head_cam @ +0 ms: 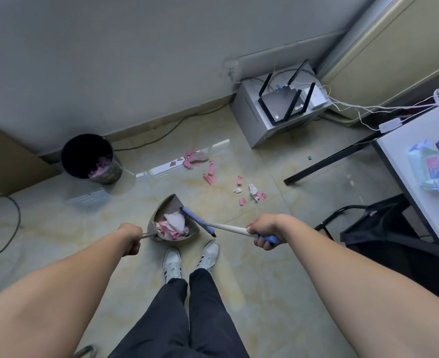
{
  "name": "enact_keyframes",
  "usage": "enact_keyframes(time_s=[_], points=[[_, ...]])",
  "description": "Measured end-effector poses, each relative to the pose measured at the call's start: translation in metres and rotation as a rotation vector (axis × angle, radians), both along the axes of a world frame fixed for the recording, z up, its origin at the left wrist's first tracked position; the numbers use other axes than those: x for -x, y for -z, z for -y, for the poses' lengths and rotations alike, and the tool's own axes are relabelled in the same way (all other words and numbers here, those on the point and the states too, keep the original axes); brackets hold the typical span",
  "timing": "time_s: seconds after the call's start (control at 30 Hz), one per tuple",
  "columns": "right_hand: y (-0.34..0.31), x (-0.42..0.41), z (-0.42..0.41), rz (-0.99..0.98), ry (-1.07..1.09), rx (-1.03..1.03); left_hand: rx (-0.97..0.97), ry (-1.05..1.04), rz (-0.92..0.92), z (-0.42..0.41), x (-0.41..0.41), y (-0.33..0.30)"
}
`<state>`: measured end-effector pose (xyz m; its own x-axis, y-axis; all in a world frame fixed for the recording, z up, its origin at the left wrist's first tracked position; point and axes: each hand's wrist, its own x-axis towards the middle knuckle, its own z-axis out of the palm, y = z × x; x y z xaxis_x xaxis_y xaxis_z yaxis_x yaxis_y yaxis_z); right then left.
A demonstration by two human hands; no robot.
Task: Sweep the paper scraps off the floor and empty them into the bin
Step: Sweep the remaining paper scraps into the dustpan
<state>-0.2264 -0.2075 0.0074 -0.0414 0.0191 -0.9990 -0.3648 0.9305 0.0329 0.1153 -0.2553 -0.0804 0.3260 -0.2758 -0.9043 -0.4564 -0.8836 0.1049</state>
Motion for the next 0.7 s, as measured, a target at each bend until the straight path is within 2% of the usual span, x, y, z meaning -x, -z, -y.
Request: enact_keyframes(time_s=[0.33,0.7], points=[[-0.002,0.031,-0.013,-0.158,0.241,0.131,0.014,0.001,-0.040,0.004,0.033,-0.008],[0.006,0.083,-0.008,-0.289,0.299,0.197,0.031,0.025,-0.061,0.010,0.080,-0.017]])
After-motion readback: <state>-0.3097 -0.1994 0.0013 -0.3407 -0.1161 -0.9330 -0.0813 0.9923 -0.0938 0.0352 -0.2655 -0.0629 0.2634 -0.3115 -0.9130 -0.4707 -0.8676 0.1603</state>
